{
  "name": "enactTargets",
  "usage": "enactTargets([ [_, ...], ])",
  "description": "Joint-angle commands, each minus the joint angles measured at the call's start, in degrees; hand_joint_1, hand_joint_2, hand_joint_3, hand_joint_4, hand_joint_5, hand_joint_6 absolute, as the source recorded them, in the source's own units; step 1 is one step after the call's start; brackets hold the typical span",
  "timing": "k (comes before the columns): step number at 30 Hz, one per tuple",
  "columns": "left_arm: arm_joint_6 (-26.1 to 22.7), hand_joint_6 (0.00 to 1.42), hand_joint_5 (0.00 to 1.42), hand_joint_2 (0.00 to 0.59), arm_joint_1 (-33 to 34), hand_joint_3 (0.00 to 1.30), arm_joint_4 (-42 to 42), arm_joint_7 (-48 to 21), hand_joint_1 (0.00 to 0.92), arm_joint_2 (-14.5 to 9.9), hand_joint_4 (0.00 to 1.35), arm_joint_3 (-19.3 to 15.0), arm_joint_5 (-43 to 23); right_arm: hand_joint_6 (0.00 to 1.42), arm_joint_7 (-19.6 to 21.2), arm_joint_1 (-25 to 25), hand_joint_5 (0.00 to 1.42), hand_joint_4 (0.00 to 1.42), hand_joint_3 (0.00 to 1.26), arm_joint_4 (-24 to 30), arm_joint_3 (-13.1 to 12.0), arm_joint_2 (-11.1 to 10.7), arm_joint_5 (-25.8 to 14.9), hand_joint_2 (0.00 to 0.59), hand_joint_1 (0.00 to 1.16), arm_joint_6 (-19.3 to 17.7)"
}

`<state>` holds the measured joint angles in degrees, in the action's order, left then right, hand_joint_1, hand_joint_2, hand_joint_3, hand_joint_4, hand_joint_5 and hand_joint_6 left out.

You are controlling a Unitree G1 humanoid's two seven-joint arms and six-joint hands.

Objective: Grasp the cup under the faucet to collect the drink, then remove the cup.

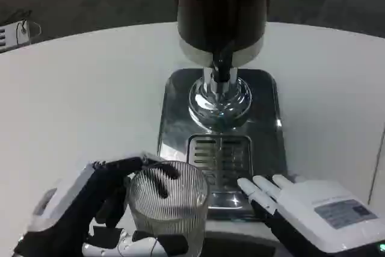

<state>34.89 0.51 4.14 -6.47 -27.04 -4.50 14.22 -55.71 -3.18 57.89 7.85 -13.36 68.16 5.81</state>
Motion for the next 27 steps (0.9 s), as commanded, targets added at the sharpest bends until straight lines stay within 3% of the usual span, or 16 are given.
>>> enactTargets([
  [1, 0.50, 1.42, 1.34, 0.000, -0.49, 0.99, 1.53, -0.05, 0.571, 0.05, 1.09, -0.71, -0.48, 0.00, -0.63, -0.77, 0.00, 0.00, 0.00, 0.84, -0.19, 0.34, -0.04, 0.448, 0.55, -0.68],
  [14, 0.33, 1.42, 1.34, 0.000, -1.04, 0.99, 1.84, -0.10, 0.571, 0.15, 1.09, -1.13, -0.78, 0.00, -0.97, -0.75, 0.00, 0.00, 0.00, 0.85, -0.20, 0.64, 0.01, 0.454, 0.53, -0.79],
  [27, -1.67, 1.42, 1.34, 0.000, 3.60, 0.99, -2.08, 1.84, 0.571, 2.90, 1.09, -0.07, 2.04, 0.00, -0.40, -0.35, 0.00, 0.00, 0.00, 0.08, -0.94, 0.85, -0.43, 0.454, 0.53, -0.44],
])
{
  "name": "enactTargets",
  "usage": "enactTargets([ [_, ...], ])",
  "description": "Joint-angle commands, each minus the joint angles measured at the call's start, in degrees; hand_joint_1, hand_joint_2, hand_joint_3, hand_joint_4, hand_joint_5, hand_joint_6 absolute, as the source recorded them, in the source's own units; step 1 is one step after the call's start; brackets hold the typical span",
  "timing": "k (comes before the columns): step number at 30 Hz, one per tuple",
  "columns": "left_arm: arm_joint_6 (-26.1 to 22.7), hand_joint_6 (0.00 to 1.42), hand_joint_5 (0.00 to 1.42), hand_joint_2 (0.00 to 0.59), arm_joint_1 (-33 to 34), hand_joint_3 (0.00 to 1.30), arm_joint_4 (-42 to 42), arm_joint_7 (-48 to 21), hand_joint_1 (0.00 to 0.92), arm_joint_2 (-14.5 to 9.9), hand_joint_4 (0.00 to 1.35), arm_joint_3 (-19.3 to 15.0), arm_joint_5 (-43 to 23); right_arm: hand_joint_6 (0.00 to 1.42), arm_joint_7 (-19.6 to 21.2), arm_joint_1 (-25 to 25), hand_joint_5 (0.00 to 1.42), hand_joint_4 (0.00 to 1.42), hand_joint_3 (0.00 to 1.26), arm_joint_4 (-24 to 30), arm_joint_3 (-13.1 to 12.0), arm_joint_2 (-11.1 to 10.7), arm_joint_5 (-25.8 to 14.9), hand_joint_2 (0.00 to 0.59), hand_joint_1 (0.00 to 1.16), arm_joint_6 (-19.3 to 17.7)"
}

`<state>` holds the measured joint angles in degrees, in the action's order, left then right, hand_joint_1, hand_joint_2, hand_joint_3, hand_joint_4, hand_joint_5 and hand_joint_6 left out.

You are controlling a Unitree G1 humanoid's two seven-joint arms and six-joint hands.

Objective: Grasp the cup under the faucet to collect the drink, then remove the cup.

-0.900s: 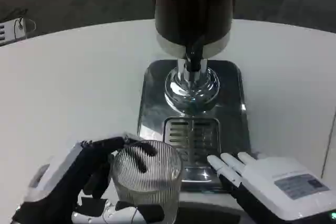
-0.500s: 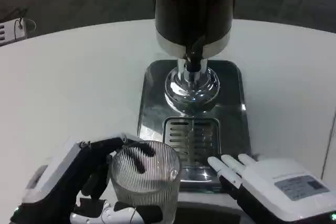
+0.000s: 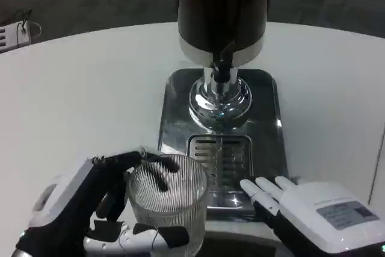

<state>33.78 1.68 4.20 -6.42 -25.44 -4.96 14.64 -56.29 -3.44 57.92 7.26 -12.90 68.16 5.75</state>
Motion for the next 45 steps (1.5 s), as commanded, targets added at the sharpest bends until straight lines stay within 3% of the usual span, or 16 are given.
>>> enactTargets([
  [1, -0.63, 1.42, 1.34, 0.000, 3.04, 0.99, -2.78, 2.05, 0.571, 1.60, 1.09, 0.42, 2.03, 0.00, 0.26, -0.04, 0.00, 0.00, 0.00, -0.04, -0.38, 0.44, -0.47, 0.454, 0.53, -0.37],
  [13, -2.76, 1.42, 1.34, 0.000, 13.94, 0.99, -13.83, 6.94, 0.571, 3.59, 1.09, 2.39, 8.21, 0.00, 0.48, 0.87, 0.00, 0.00, 0.00, -0.24, -0.41, 1.70, -0.34, 0.448, 0.52, -0.20],
  [25, -2.90, 1.42, 1.34, 0.000, 26.70, 0.99, -28.45, 14.70, 0.571, 2.83, 1.09, 5.36, 13.59, 0.00, 0.13, 0.39, 0.00, 0.00, 0.00, 0.45, -1.50, 1.36, -1.80, 0.447, 0.51, -0.12],
  [34, -3.76, 1.42, 1.34, 0.000, 34.46, 0.99, -37.06, 17.83, 0.571, 2.25, 1.09, 8.77, 16.29, 0.00, 0.19, -0.17, 0.00, 0.00, 0.00, 0.70, -2.19, 1.01, -3.29, 0.447, 0.51, -0.11],
  [45, -3.95, 1.42, 1.33, 0.000, 42.85, 0.99, -45.75, 20.51, 0.562, 3.40, 1.09, 14.57, 19.12, 0.00, 0.74, -0.72, 0.00, 0.00, 0.00, 0.46, -3.72, 0.43, -5.17, 0.447, 0.51, 0.15],
])
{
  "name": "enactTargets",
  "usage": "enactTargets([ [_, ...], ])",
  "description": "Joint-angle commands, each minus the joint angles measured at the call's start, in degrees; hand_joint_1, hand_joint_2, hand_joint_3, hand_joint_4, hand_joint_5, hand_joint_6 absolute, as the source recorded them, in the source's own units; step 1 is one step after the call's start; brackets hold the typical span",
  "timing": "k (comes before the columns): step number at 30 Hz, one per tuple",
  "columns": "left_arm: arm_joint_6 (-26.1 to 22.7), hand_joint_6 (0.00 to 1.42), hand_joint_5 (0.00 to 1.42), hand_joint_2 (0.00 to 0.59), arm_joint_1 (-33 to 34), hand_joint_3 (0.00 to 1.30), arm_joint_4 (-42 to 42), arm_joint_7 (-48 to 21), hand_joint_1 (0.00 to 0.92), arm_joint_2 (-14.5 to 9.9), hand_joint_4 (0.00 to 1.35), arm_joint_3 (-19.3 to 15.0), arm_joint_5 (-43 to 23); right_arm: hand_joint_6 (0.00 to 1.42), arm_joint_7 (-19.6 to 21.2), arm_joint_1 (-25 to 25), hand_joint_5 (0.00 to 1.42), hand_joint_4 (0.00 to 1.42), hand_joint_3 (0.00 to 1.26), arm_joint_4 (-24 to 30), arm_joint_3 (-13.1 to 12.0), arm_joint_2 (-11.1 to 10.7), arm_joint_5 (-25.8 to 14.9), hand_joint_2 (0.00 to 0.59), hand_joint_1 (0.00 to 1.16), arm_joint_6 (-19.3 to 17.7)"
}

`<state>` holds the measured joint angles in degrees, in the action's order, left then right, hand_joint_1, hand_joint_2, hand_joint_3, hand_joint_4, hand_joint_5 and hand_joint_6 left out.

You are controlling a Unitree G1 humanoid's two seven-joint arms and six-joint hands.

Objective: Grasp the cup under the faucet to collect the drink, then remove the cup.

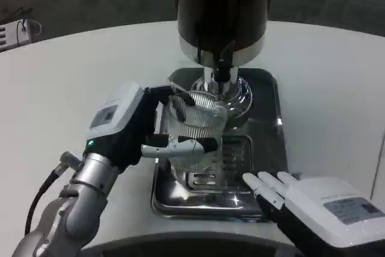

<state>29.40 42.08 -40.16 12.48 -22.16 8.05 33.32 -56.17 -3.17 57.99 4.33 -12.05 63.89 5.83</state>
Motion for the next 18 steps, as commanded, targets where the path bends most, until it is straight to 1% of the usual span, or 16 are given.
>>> enactTargets([
  [1, 0.45, 1.42, 1.31, 0.000, 2.76, 0.97, -1.61, 1.39, 0.559, 0.05, 1.06, 1.96, 0.58, 0.00, 0.72, -1.22, 0.00, 0.00, 0.00, 0.45, -1.01, -0.42, -1.11, 0.447, 0.51, 0.09],
  [4, 0.36, 1.42, 1.22, 0.000, 3.21, 0.91, -1.88, 0.44, 0.529, -0.41, 0.97, 2.89, 0.60, 0.00, 0.95, -1.82, 0.00, 0.00, 0.00, 0.58, -1.42, -0.42, -1.54, 0.447, 0.51, 0.06],
  [6, 0.33, 1.42, 1.13, 0.000, 3.24, 0.85, -1.86, -0.34, 0.489, -0.76, 0.88, 3.28, 0.41, 0.00, 1.13, -2.14, 0.00, 0.00, 0.00, 0.57, -1.56, -0.42, -1.88, 0.447, 0.51, 0.04],
  [8, 0.50, 1.40, 1.10, 0.000, 2.96, 0.80, -1.54, -0.92, 0.441, -1.26, 0.81, 3.46, 0.19, 0.00, 1.31, -2.35, 0.00, 0.00, 0.00, 0.54, -1.64, -0.43, -2.26, 0.447, 0.51, 0.03],
  [10, 0.78, 1.37, 1.03, 0.000, 2.46, 0.76, -1.03, -1.59, 0.358, -1.95, 0.71, 3.47, -0.19, 0.00, 1.38, -2.38, 0.00, 0.00, 0.00, 0.45, -1.65, -0.47, -2.56, 0.447, 0.51, 0.08],
  [11, 0.87, 1.35, 1.00, 0.008, 2.24, 0.73, -0.79, -1.85, 0.293, -2.25, 0.67, 3.47, -0.32, 0.00, 1.47, -2.35, 0.00, 0.00, 0.00, 0.36, -1.65, -0.51, -2.74, 0.447, 0.51, 0.09],
  [12, 1.01, 1.31, 0.94, 0.016, 2.01, 0.70, -0.58, -2.05, 0.234, -2.53, 0.61, 3.41, -0.50, 0.00, 1.55, -2.31, 0.00, 0.00, 0.00, 0.29, -1.64, -0.57, -2.90, 0.447, 0.51, 0.08],
  [13, 1.17, 1.23, 0.84, 0.010, 1.79, 0.66, -0.43, -2.25, 0.196, -2.77, 0.53, 3.32, -0.75, 0.00, 1.60, -2.29, 0.00, 0.00, 0.00, 0.24, -1.64, -0.62, -3.01, 0.447, 0.51, 0.07],
  [15, 1.43, 1.14, 0.74, 0.004, 1.37, 0.61, -0.13, -2.54, 0.166, -3.31, 0.44, 3.13, -1.19, 0.00, 1.66, -2.14, 0.00, 0.00, 0.00, 0.10, -1.61, -0.65, -3.25, 0.447, 0.51, 0.16],
  [18, 1.39, 1.03, 0.63, 0.000, 1.12, 0.56, 0.11, -2.77, 0.137, -3.81, 0.37, 3.20, -1.64, 0.00, 1.66, -1.90, 0.00, 0.00, 0.00, -0.07, -1.49, -0.63, -3.52, 0.448, 0.51, 0.32],
])
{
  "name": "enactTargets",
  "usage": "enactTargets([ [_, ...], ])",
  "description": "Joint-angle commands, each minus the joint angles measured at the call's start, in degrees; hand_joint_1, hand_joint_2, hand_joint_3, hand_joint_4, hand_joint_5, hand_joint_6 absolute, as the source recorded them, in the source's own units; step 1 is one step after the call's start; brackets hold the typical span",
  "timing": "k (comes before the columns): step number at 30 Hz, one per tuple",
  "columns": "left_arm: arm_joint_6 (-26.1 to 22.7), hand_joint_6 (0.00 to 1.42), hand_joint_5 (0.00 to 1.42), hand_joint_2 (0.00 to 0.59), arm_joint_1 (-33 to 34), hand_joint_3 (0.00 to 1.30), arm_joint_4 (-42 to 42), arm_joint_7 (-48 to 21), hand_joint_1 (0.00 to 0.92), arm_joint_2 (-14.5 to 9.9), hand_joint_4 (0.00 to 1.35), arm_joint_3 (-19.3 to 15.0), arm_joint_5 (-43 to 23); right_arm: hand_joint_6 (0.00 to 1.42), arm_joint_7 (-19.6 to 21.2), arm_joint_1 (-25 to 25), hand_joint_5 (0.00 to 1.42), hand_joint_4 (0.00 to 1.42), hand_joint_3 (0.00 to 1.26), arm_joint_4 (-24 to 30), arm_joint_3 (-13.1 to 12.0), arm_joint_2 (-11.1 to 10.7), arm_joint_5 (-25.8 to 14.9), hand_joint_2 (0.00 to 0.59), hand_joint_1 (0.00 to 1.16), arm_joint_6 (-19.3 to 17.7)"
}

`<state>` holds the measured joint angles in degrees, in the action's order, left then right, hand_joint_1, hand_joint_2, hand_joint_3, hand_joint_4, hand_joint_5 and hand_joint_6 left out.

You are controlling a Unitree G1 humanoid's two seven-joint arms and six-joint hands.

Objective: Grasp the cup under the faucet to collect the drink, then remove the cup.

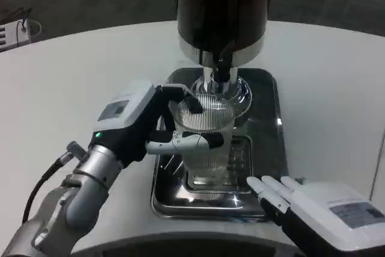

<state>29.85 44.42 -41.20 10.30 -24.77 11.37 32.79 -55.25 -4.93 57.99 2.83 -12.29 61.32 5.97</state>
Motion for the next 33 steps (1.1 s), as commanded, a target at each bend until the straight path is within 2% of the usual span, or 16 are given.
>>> enactTargets([
  [1, 0.90, 0.98, 0.60, 0.000, -1.27, 0.53, 1.19, -0.62, 0.125, -1.29, 0.35, -0.09, -1.27, 0.00, 0.72, -0.07, 0.00, 0.00, 0.00, -0.11, 0.05, -0.39, -1.02, 0.449, 0.51, 0.23],
  [8, 0.60, 0.68, 0.37, 0.000, -1.14, 0.39, 1.22, -2.47, 0.097, -1.77, 0.17, 0.14, -2.12, 0.00, 0.56, 0.27, 0.00, 0.00, 0.01, -0.44, 0.37, -0.35, -1.58, 0.455, 0.50, 0.79],
  [10, 0.26, 0.53, 0.26, 0.000, -1.01, 0.29, 1.28, -3.76, 0.075, -1.79, 0.07, 0.18, -2.52, 0.00, 0.43, 0.41, 0.00, 0.00, 0.01, -0.58, 0.53, -0.33, -1.57, 0.455, 0.50, 1.03],
  [12, 0.19, 0.46, 0.19, 0.000, -0.84, 0.22, 1.41, -5.60, 0.068, -1.77, 0.01, 0.29, -3.13, 0.00, 0.25, 0.54, 0.00, 0.00, 0.01, -0.72, 0.68, -0.33, -1.60, 0.456, 0.50, 1.30],
  [20, -0.10, 0.35, 0.07, 0.008, -1.72, 0.01, 3.28, -9.36, 0.049, -1.22, 0.00, 0.07, -5.28, 0.00, -0.57, 0.57, 0.00, 0.00, 0.02, -1.08, 1.54, -0.41, -1.43, 0.456, 0.49, 2.35],
  [25, -0.54, 0.31, 0.05, 0.018, -2.20, 0.00, 5.06, -10.69, 0.037, -1.14, 0.00, 0.53, -5.76, 0.00, -0.85, 0.44, 0.00, 0.00, 0.03, -1.02, 1.91, -0.57, -1.45, 0.456, 0.49, 2.93],
  [33, 0.79, 0.30, 0.05, 0.020, -4.78, 0.00, 8.33, -9.29, 0.026, -1.59, 0.00, -1.46, -7.52, 0.00, -0.83, 0.06, 0.00, 0.00, 0.03, -0.52, 2.41, -0.91, -1.50, 0.454, 0.49, 3.60],
])
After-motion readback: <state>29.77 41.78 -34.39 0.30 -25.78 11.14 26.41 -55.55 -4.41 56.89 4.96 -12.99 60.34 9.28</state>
